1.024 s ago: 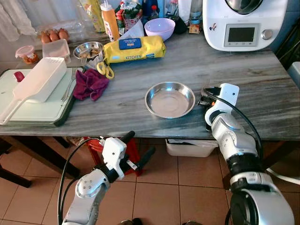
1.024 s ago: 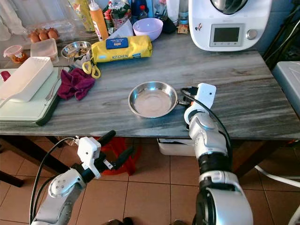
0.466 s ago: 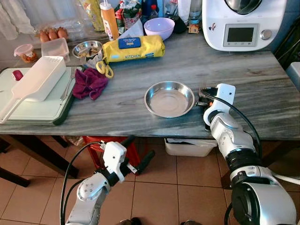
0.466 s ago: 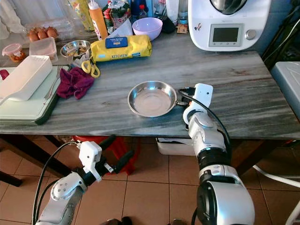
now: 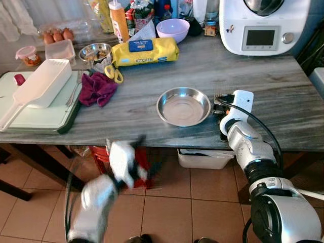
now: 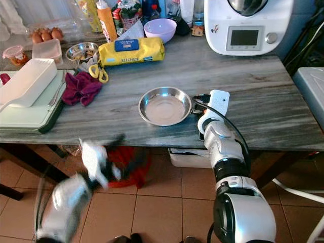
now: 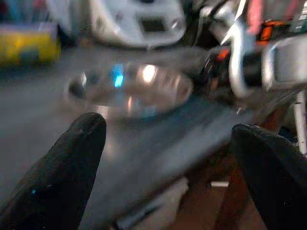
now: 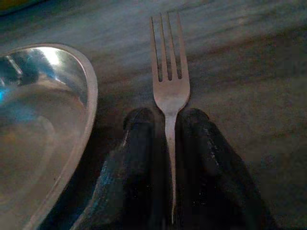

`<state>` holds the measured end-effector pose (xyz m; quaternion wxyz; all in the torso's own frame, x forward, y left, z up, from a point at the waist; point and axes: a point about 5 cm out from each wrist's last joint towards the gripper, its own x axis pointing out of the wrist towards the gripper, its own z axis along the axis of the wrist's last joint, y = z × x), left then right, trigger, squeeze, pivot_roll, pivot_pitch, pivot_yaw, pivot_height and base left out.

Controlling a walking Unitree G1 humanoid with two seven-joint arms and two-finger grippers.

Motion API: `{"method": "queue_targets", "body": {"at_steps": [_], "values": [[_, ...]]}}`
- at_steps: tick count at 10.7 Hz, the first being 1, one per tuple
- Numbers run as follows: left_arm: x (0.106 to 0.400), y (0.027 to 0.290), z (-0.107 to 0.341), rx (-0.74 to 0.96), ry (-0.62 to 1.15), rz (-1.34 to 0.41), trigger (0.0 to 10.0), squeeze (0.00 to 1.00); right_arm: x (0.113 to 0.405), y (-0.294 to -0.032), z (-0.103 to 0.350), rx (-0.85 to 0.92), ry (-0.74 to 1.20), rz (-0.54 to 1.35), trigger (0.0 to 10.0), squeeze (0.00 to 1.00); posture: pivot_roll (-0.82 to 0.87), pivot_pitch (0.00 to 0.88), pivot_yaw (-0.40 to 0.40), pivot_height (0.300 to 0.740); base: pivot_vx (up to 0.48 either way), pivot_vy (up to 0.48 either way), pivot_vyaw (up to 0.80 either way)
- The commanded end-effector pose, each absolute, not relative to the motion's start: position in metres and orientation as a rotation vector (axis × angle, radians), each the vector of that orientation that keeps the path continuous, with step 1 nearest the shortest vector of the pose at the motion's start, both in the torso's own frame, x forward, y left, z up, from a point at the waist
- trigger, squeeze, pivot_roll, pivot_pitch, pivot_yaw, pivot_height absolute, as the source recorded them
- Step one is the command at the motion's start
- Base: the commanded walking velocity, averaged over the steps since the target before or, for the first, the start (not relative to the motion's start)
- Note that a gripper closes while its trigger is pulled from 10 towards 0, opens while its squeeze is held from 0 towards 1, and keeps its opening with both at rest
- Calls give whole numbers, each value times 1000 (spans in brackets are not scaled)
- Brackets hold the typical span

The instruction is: Setting the table

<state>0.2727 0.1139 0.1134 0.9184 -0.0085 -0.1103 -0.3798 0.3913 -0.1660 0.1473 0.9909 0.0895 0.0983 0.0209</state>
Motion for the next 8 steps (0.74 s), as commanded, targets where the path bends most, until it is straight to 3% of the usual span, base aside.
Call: {"method": "queue_targets", "body": {"at_steps": [1, 5, 8], "values": [[271, 113, 124, 17, -237, -799, 10000, 0, 386, -162, 131, 172, 263, 50, 10000, 1000, -114, 157, 82, 740, 0, 0, 0], [264, 106, 135, 34, -230, -838, 10000, 0, 384, -164, 126, 172, 265, 43, 10000, 1000, -113, 158, 89, 740, 0, 0, 0], [262, 108, 134, 32, -200, -835, 10000, 0, 386, -164, 160, 149, 84, 72, 10000, 1000, -107, 156, 89, 740, 0, 0, 0]]}}
